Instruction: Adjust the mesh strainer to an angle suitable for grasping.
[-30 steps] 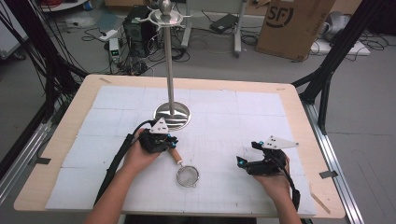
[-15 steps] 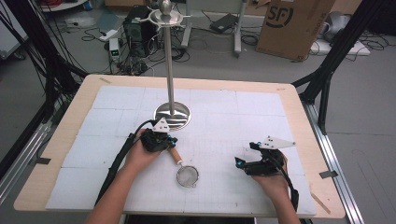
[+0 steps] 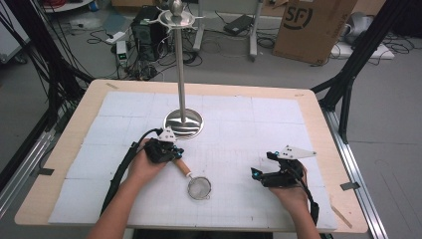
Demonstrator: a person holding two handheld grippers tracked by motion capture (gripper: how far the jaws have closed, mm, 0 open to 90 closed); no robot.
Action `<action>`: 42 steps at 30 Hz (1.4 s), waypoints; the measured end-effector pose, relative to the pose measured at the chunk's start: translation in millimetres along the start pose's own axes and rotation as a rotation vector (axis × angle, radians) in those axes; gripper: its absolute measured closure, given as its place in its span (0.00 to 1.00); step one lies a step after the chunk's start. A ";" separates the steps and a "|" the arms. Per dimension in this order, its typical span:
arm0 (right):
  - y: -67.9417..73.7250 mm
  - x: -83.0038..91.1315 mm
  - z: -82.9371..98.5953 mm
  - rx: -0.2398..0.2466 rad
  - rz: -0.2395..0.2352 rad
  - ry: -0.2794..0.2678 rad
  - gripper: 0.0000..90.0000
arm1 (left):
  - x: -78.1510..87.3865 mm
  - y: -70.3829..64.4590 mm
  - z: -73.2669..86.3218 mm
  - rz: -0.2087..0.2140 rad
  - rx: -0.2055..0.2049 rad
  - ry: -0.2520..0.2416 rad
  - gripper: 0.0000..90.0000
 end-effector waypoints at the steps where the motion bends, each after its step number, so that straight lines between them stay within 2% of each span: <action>1: -0.3 0.1 0.0 0.000 0.000 -0.001 0.11 | 0.6 0.1 1.8 -0.001 0.001 0.004 1.00; 18: 1.6 -2.0 1.5 0.004 -0.003 0.012 0.11 | 24.6 -1.3 39.8 0.015 0.045 -0.015 1.00; 26: 0.9 -0.9 0.7 0.006 0.001 0.005 0.11 | 34.1 -10.6 47.6 0.028 0.019 0.001 1.00; 33: 2.3 -2.6 1.4 0.012 -0.001 0.014 0.11 | 40.8 -17.0 56.0 0.045 0.028 -0.021 1.00; 42: 2.7 -2.7 2.1 0.007 -0.002 0.017 0.11 | 46.7 -24.8 66.1 0.061 0.014 0.001 1.00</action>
Point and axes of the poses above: each handheld gripper's, and its own axes: x roughly backward along the jaws, z roughly out of its underside, y roughly to its left, the point moved 9 cm from there along -x, roughly forward along the jaws, and after that the axes turned 10 degrees about y, right-handed, at the moved point
